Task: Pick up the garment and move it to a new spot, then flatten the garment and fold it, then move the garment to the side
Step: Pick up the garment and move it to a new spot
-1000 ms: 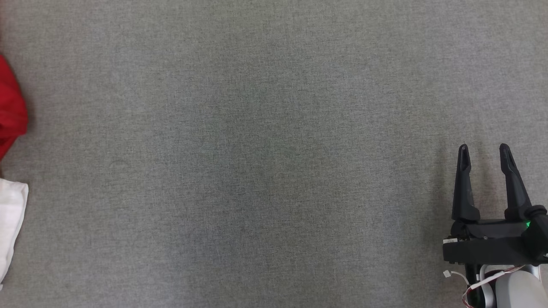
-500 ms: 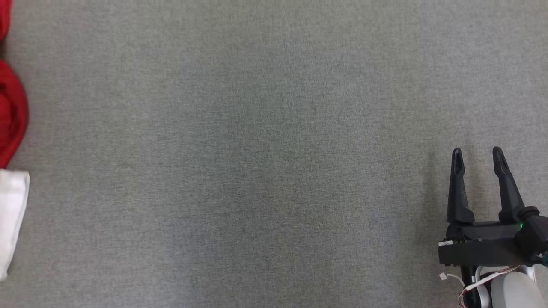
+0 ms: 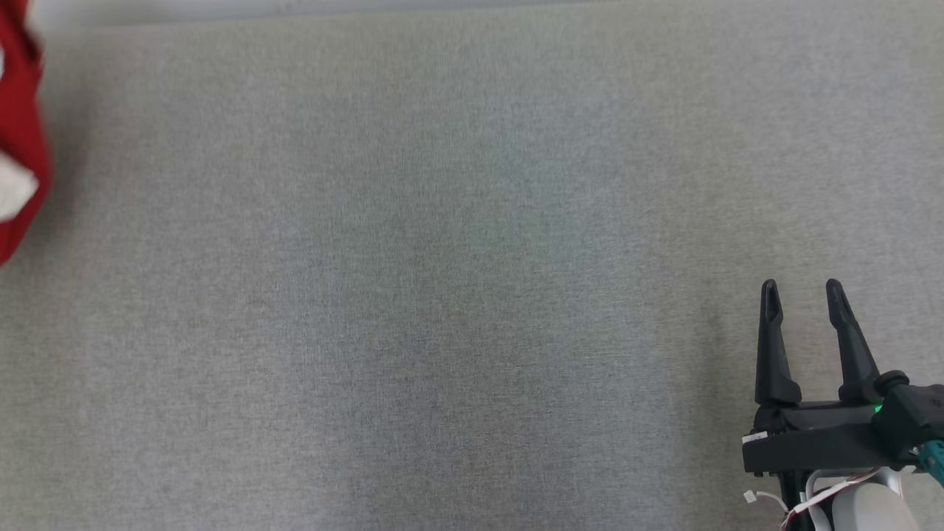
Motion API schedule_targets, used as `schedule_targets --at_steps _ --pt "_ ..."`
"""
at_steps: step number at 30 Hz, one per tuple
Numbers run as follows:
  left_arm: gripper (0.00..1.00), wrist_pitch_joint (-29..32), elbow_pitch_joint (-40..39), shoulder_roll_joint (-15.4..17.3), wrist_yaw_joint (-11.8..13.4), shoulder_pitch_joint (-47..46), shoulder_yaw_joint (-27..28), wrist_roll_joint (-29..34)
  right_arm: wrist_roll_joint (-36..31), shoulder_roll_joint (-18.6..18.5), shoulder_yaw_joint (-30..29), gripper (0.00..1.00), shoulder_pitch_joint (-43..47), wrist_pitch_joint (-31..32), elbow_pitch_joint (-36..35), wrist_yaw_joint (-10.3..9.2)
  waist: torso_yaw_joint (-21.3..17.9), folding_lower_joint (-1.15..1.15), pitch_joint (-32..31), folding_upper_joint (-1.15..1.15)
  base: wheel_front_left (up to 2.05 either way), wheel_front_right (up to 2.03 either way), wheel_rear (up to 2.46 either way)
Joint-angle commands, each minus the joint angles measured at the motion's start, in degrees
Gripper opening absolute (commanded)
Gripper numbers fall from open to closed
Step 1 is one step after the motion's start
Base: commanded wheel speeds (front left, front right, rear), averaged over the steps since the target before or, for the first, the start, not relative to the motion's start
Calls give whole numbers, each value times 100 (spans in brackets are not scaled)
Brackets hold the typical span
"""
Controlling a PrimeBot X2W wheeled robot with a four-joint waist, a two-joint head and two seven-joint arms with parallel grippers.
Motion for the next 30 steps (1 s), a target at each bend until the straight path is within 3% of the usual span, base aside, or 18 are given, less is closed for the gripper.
schedule_targets --at_steps 1,9,17,24,30 --pt "0 39 -190 -42 26 -157 -35 43 55 -5 4 100 74 -3 23 -12 -38 0 -193 0 0 0 0" --pt "0 661 -1723 -418 50 -621 -452 23 360 -5 113 100 104 -3 143 -12 -477 0 -381 0 0 0 0" --pt "0 1182 -2645 -1136 145 -654 -1028 -90 603 -5 211 100 120 -4 205 -12 -1166 0 -400 0 0 0 0" --pt "0 1167 -2909 -1785 343 202 -1381 -360 744 -4 317 100 110 -3 255 -12 -1626 0 -386 0 0 0 0" --pt "0 880 -2796 -2017 543 1597 -1626 -489 779 -5 382 100 37 -3 282 -12 -1797 0 -327 0 0 0 0"
